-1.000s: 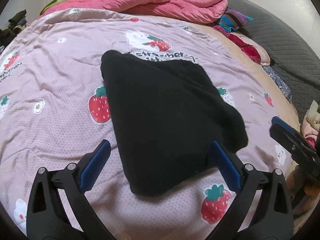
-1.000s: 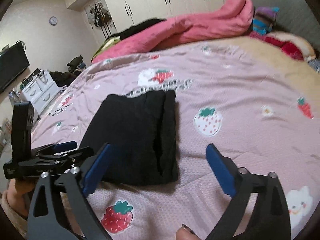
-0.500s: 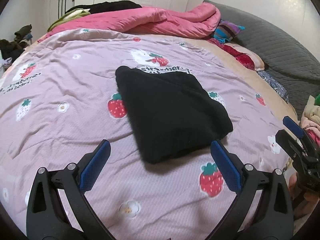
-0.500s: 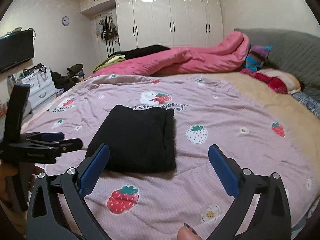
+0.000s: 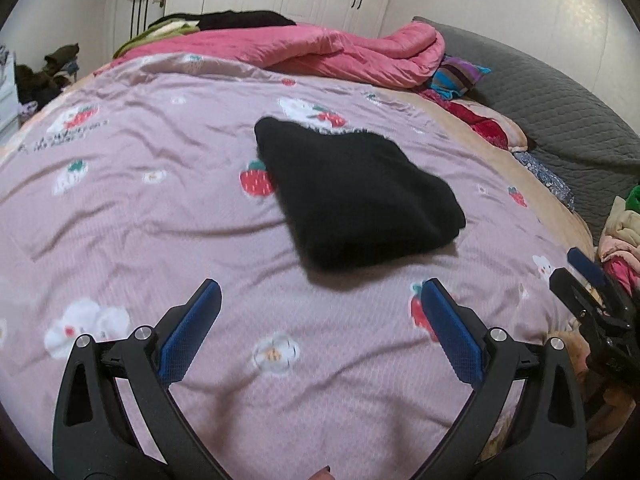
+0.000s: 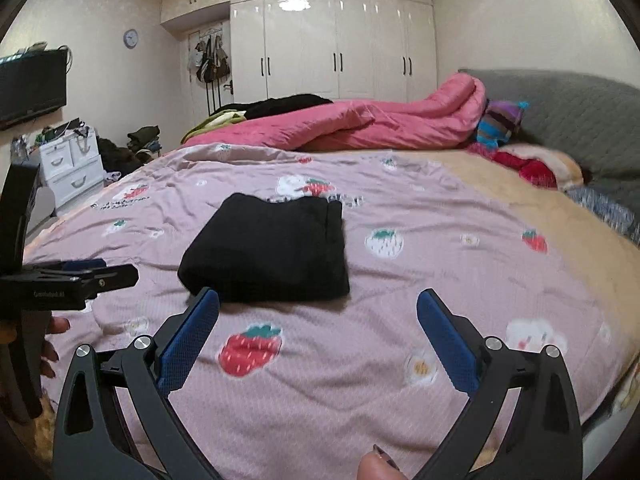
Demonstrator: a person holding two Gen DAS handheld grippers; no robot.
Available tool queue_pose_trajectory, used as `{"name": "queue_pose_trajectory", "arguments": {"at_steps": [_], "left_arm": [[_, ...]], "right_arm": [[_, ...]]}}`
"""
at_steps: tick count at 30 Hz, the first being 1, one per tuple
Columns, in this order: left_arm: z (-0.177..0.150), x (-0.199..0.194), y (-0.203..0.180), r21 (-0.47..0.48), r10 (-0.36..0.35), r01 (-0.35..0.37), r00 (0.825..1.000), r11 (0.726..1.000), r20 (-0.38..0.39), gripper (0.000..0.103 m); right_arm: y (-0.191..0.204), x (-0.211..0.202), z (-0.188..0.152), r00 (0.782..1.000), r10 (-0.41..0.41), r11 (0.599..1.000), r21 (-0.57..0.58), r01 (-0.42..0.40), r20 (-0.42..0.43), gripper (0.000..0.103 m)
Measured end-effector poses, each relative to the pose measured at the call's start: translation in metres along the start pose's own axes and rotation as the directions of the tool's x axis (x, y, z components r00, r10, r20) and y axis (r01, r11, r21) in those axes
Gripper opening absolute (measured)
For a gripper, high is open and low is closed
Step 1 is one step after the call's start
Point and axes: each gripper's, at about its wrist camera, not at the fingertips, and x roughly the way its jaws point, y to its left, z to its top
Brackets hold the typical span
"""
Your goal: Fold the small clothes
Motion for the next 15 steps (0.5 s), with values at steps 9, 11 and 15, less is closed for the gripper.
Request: {"name": "queue_pose_trajectory", "arguments": {"at_steps": [9,11,15], "left_arm": [[-0.026,0.003,0.003,-0.025,0.044,-0.045,0.999,0.999,-0.03,0.094],[-0.028,0.003,0.005,-0.032,0.044,-0.045,0.999,0.998,-0.031,0.094],[-0.028,0.003,0.004,-0.02,0.061,-0.061,0.998,0.998,-0.033,0.094]], "right_arm": [[-0.001,0.013,-0.023,0.998,-0.03,0.999,0.028,0.032,-0.048,0.099],[-0.001,0.015,-0.024,0.998,-0.028,0.999,0.026,0.029,-0.052,0.099],[0.003,0.016,-0.025,0.998,-0.025,1.0,0.01,0.026,-0.058,0.099]]}}
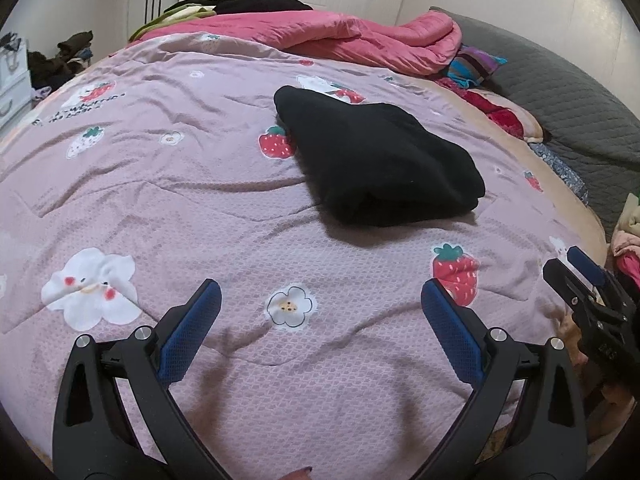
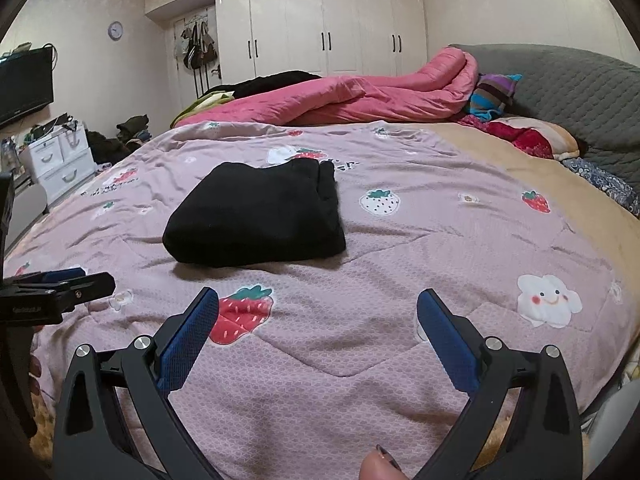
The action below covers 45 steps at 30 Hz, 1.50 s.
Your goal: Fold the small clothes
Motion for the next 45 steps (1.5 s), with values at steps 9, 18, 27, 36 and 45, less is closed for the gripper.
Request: {"name": "queue_pose_trajectory", "arguments": {"at_steps": [9,18,27,36,45], "left_arm": [[0.002,0.0,0.002,0.0,0.008,-0.008,1.0,1.0,0.005,0.094],[0.002,0.0,0.003,0.003,0.032,-0.032,0.999,0.999,0.001,0.094],[0.003,-0.002,0.004,0.0,0.032,-0.032,0.999,0.999,0.002,0.094],[0.004,-0.003,0.002,0.006,0.039,-0.039,0.999,0.999,0.004,0.094],[0.004,-0.004,0.003,0.005,0.051,-0.051,0.999,0.999,-0.002,0.094]], "right_arm": [[0.011,0.003,-0.001,1.0,0.005,0.999,-0.05,-0.006,-0.013,0.099],[0.01,0.003,0.001,1.0,0.006,0.999,-0.039,-0.007,-0.014,0.099],[0.009,0.002,0.001,1.0,0.009,1.0,-0.029,-0.01,-0.017,0.099],[0.009,0.003,0.001,1.0,0.014,1.0,-0.021,-0.014,-0.019,0.099],[0.009,0.003,0.002,1.0,0.014,1.0,-0.021,-0.014,-0.018,0.099]]}}
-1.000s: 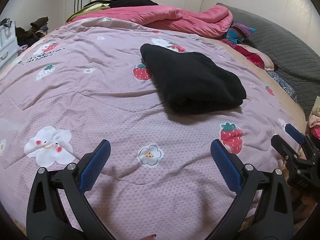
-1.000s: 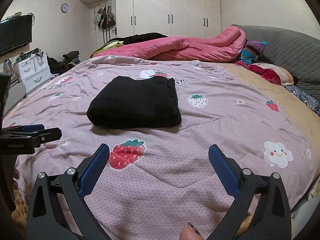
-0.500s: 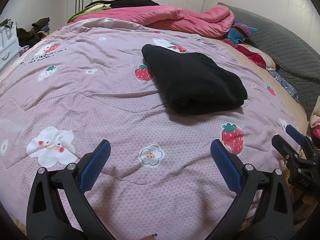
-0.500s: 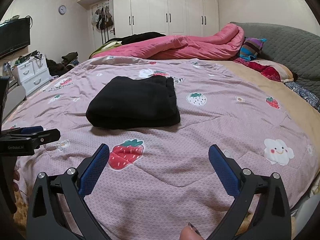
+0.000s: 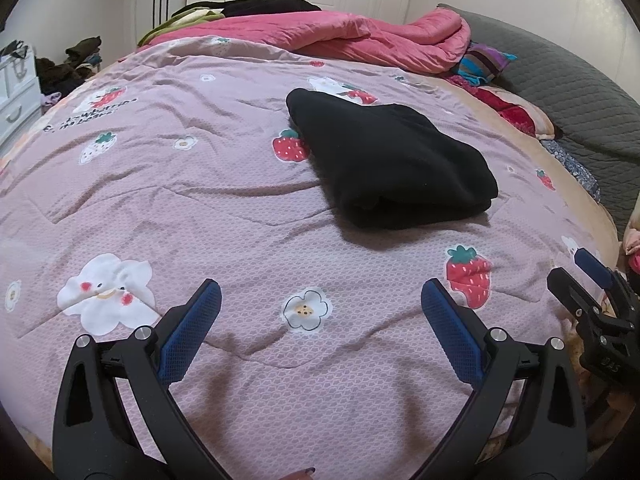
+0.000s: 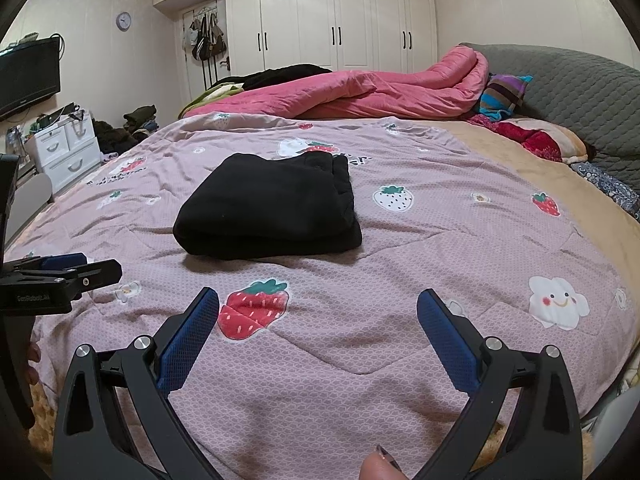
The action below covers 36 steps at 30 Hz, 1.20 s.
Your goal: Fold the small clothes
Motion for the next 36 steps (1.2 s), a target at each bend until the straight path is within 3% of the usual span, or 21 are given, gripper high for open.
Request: {"name": "queue_pose_trajectory", "arguments": {"at_steps": [36], "left_arm": [[0.0003,-0.0024,-0.0011,0.021,0.036,-0.036,0.999,0.999,0.0,0.094]], "right_arm": [[0.0029,-0.0006,0.0015,1.0,-0.002,1.0,-0.003,0.002,-0.011,0.099]]}}
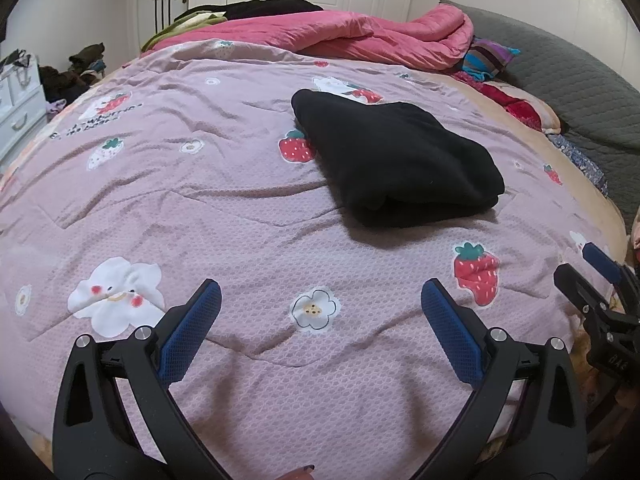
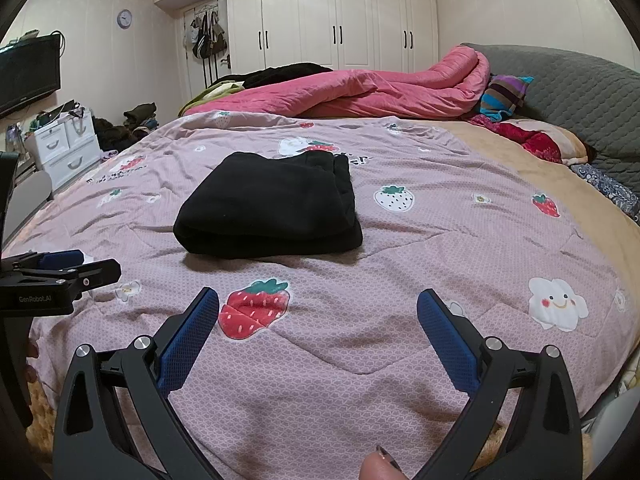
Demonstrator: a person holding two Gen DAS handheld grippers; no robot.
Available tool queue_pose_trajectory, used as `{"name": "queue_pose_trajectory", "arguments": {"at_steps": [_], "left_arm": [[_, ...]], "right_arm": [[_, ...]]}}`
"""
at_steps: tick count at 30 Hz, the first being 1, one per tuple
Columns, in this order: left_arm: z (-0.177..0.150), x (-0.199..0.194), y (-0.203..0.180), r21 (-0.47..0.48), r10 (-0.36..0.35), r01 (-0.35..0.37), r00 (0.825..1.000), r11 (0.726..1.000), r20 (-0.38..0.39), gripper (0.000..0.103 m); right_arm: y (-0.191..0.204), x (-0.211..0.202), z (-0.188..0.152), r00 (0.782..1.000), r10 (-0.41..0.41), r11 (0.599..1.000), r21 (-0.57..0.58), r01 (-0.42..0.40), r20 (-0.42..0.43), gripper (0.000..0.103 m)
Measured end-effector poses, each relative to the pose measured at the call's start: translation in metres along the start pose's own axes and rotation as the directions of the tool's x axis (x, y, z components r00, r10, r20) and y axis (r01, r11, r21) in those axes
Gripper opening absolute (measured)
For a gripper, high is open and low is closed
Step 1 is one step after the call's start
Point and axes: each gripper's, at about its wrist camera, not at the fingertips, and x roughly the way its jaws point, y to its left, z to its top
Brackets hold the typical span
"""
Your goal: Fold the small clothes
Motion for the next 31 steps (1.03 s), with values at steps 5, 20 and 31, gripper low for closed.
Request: {"name": "queue_pose_trajectory", "arguments": {"at_steps": [5,20,31], "left_arm": [[-0.001,0.0,0.0,0.002,0.0,0.0,1.0,1.0,-0.002,0.094],[-0.006,0.001,0.014,-0.039,0.021,-0.023,0.998,0.999,-0.051,0.094],[0.003,0.0,0.225,-0.347,0.287,-0.311,0.95,0.885,-0.121,0.094]], "right_arm": [[0.0,0.0,0.0,1.0,-0.004,1.0,0.001,0.004,0.002,0.099],[-0.018,-0.022,0.004,0.995,-0.093,0.993,0.072,0.091,0.029,0.099],[-0.229,-0.109,-0.046,0.719,-0.658,0.611,0.401,0.683,-0.224,0.099]]}}
